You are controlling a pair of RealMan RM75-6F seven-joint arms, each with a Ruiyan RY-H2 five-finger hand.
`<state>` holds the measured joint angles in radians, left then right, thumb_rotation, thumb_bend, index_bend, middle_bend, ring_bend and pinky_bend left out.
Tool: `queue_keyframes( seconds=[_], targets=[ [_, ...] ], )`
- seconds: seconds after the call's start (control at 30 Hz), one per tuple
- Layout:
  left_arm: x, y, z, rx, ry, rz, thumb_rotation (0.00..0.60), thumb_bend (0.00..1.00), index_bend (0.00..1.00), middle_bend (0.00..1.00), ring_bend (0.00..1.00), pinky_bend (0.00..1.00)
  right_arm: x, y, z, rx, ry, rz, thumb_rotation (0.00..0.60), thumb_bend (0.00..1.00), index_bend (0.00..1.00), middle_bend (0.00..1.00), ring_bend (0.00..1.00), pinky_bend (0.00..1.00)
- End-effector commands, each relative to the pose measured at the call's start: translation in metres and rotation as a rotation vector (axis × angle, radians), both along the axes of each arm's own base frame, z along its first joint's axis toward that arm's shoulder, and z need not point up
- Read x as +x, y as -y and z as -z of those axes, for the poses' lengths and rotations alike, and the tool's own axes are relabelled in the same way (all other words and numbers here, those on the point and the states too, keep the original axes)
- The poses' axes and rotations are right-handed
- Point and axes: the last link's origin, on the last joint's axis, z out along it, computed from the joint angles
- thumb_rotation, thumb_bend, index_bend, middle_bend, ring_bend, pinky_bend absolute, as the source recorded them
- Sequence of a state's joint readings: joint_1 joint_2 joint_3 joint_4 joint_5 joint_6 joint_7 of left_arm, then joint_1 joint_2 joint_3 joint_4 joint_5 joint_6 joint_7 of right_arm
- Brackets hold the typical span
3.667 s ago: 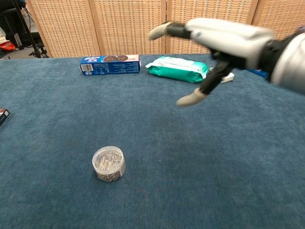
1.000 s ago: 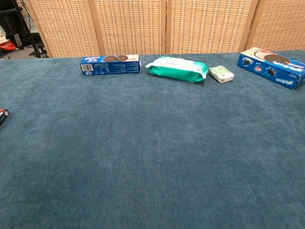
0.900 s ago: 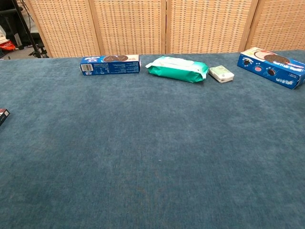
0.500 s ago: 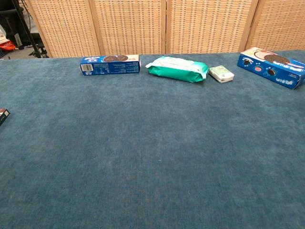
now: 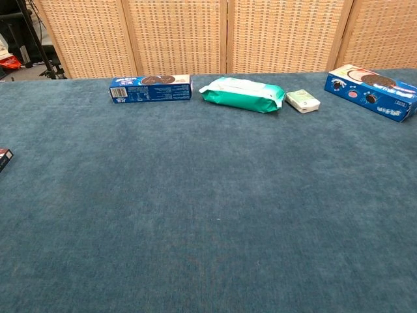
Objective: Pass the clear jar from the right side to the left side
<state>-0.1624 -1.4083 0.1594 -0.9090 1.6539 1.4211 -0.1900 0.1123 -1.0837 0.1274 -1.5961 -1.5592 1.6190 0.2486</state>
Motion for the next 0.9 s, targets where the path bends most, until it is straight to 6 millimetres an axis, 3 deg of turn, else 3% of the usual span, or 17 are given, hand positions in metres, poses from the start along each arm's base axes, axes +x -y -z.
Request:
queue_keyframes(
  seconds=[0.03,0.13,0.23,0.67,0.83,0.9],
  targets=[
    [-0.001,-0.002,0.002,-0.006,0.004,-0.012,0.6,0.31,0.39,0.22,0.25,0.53,0.001,0.0,0.001,0.003,-0.002,-0.001,0.6,0.0,0.07,0.0,0.0,0.0],
    [-0.002,0.0,0.002,-0.035,0.015,-0.024,0.6,0.15,0.16,0.03,0.05,0.41,0.001,-0.001,0.001,0.002,-0.003,0.0,0.6,0.0,0.07,0.0,0.0,0.0],
    [0.001,0.002,0.0,-0.035,0.041,-0.012,0.6,0.07,0.05,0.0,0.0,0.35,0.001,-0.001,0.001,0.005,-0.004,0.0,0.6,0.0,0.07,0.0,0.0,0.0],
    [0.009,0.005,-0.022,0.063,0.169,0.072,0.6,0.04,0.0,0.0,0.0,0.22,0.001,-0.001,0.0,0.006,0.003,-0.001,0.6,0.0,0.07,0.0,0.0,0.0],
    [0.007,0.006,-0.043,0.104,0.18,0.036,0.6,0.0,0.0,0.0,0.0,0.02,0.001,-0.002,0.0,0.006,0.004,-0.001,0.6,0.0,0.07,0.0,0.0,0.0],
    [0.008,0.007,-0.053,0.145,0.17,0.005,0.6,0.0,0.0,0.0,0.0,0.0,0.001,-0.002,0.0,0.007,0.005,-0.002,0.6,0.0,0.07,0.0,0.0,0.0]
  ],
)
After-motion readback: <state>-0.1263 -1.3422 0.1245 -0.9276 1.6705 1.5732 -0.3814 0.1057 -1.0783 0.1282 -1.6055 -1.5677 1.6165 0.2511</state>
